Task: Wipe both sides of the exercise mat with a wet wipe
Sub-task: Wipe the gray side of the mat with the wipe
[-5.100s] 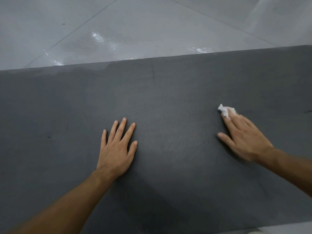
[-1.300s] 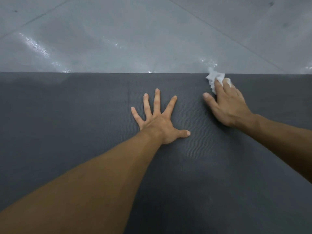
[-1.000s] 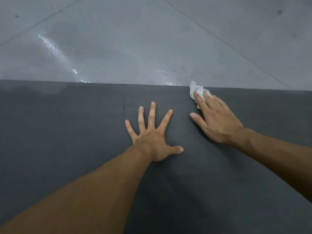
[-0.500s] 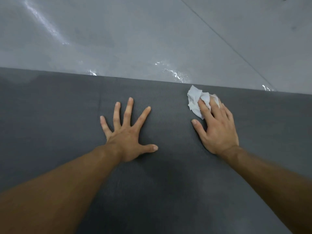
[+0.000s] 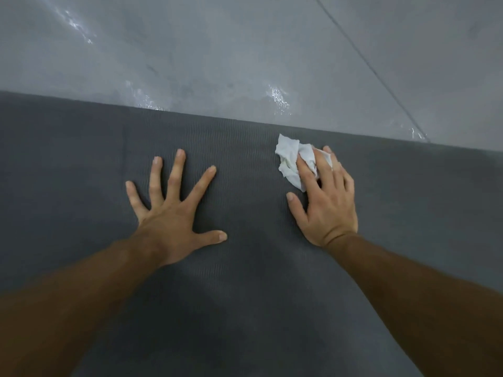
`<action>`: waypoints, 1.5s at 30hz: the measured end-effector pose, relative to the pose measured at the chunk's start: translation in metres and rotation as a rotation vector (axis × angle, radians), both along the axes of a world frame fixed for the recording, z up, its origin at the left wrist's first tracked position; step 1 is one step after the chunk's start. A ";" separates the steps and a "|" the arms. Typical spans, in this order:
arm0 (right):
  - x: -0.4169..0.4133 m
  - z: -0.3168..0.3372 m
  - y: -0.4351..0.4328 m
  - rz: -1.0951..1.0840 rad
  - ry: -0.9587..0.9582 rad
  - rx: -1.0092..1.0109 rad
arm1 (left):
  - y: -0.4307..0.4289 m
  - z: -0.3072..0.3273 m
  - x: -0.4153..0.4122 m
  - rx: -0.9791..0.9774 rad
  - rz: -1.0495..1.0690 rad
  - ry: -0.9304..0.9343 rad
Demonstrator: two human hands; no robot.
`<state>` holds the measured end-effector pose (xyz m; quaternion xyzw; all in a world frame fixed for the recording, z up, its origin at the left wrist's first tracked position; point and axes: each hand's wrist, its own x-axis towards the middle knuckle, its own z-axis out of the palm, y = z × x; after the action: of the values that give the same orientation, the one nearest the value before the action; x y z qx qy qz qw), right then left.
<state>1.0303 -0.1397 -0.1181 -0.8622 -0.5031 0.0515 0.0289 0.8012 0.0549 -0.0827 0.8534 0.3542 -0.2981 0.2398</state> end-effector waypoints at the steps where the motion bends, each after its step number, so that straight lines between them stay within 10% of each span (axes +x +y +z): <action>1: -0.001 0.000 0.000 -0.004 0.004 -0.002 | 0.000 0.000 -0.001 0.000 0.001 0.005; 21: 0.006 -0.003 -0.002 0.021 0.035 0.035 | -0.074 0.009 0.010 0.083 0.413 -0.133; 45: 0.002 -0.002 -0.003 0.105 0.033 -0.030 | -0.125 0.014 -0.007 0.078 0.328 0.032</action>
<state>1.0321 -0.1422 -0.1199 -0.8341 -0.5461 0.0746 0.0217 0.7943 -0.0702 -0.0688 0.7877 0.5039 -0.2546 0.2464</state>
